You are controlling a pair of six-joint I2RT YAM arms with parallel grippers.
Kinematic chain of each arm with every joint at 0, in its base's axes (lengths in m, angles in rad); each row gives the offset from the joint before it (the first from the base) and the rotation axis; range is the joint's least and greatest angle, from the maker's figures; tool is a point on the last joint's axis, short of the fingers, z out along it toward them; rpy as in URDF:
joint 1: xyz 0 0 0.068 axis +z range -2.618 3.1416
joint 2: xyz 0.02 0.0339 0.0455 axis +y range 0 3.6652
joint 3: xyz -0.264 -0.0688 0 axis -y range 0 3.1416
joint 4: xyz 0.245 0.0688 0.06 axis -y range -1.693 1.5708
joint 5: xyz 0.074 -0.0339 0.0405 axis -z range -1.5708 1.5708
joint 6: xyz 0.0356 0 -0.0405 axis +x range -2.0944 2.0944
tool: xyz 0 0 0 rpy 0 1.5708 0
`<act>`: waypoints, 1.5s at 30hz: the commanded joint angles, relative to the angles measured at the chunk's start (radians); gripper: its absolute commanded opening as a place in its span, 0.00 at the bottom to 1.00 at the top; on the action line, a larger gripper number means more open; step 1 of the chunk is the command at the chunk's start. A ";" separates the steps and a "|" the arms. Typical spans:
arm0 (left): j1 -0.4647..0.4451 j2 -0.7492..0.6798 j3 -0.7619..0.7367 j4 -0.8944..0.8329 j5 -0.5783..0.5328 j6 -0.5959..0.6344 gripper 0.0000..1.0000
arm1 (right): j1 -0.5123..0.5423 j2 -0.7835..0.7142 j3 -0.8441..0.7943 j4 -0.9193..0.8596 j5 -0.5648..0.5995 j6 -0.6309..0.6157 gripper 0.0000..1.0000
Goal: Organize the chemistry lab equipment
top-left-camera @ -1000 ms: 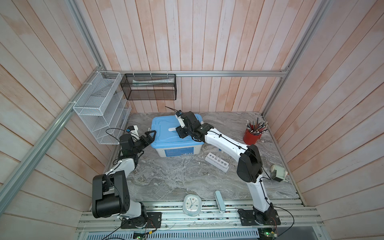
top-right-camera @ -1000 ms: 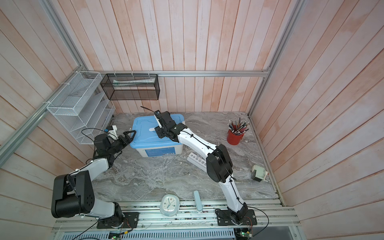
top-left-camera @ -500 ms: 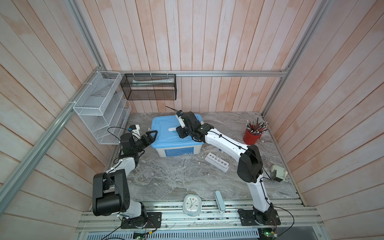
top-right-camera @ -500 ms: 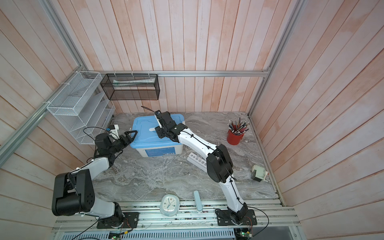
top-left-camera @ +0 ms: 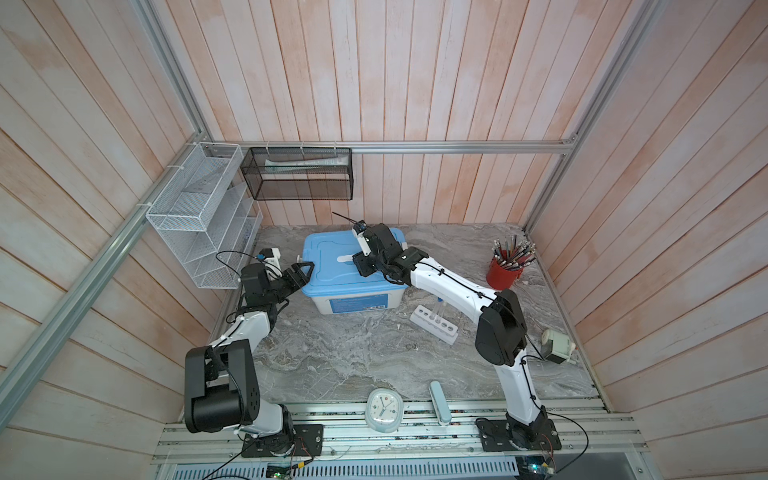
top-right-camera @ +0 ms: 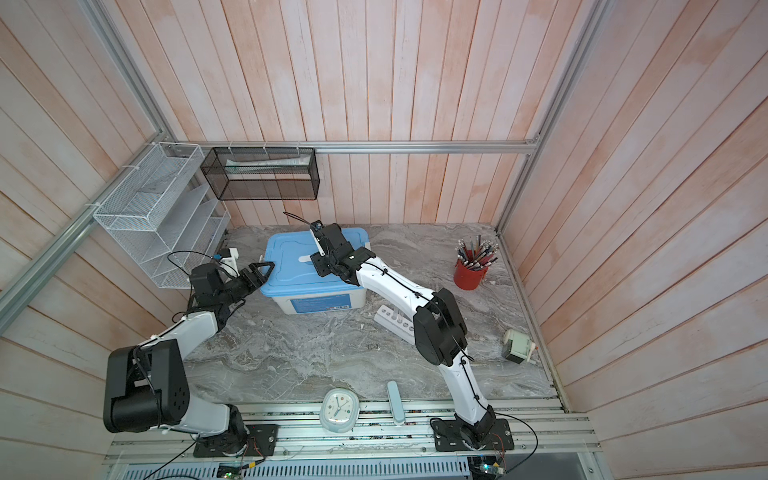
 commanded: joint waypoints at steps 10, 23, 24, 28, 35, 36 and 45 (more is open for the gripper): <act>-0.069 -0.040 0.124 -0.155 -0.075 0.183 0.69 | -0.020 0.023 -0.050 -0.095 -0.015 0.035 0.57; -0.106 -0.052 0.164 -0.252 -0.156 0.270 0.66 | -0.020 0.027 -0.049 -0.090 -0.036 0.038 0.56; -0.109 -0.052 0.165 -0.256 -0.162 0.275 0.65 | -0.020 0.028 -0.049 -0.090 -0.037 0.038 0.56; -0.119 -0.054 0.175 -0.279 -0.188 0.295 0.64 | -0.019 0.028 -0.051 -0.090 -0.038 0.038 0.56; -0.141 -0.055 0.196 -0.319 -0.235 0.332 0.63 | -0.019 0.029 -0.057 -0.084 -0.040 0.043 0.56; -0.144 -0.057 0.197 -0.325 -0.243 0.337 0.62 | -0.020 0.029 -0.058 -0.084 -0.040 0.044 0.56; -0.177 -0.054 0.216 -0.362 -0.305 0.376 0.61 | -0.020 0.027 -0.070 -0.076 -0.049 0.050 0.56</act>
